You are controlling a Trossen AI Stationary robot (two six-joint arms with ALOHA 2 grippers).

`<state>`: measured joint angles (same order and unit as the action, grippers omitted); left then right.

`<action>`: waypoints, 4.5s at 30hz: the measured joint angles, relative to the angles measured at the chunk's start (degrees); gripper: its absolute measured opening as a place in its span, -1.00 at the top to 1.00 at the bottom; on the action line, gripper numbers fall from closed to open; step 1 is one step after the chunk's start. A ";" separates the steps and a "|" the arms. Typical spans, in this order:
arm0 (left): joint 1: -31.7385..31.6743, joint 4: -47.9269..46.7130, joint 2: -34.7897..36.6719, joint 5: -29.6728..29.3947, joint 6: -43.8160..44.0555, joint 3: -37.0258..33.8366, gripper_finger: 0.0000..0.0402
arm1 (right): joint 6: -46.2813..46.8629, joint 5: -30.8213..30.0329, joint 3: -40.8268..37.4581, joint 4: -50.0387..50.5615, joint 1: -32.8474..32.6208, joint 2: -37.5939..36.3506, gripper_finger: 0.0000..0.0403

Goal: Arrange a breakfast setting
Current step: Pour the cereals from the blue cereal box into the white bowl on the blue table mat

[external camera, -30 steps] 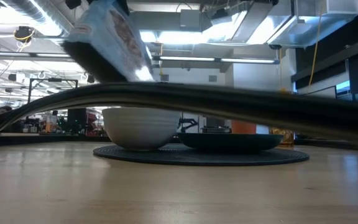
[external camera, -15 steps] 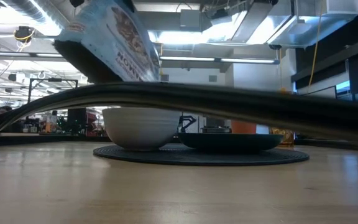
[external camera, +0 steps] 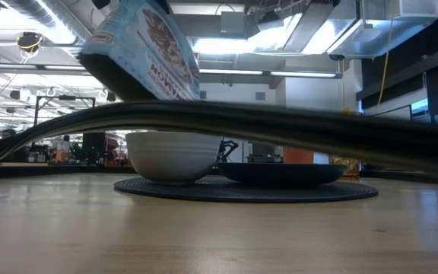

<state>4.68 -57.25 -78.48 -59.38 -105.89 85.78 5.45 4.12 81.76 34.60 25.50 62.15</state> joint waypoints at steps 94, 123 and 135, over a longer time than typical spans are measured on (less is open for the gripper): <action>-1.19 -6.43 -1.60 -2.22 8.12 0.22 0.31 | -4.20 0.97 0.00 7.40 0.04 -0.02 -0.12; -1.96 -15.58 -1.09 -1.24 28.06 0.22 0.31 | -2.73 1.95 0.00 6.94 -0.02 -0.04 -0.12; -2.03 -28.14 0.50 2.93 51.76 0.21 0.31 | -2.25 2.59 0.00 7.03 -0.02 -0.04 -0.12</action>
<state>2.65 -85.40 -77.98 -56.44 -54.12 85.99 3.20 6.71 81.76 41.63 25.47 62.11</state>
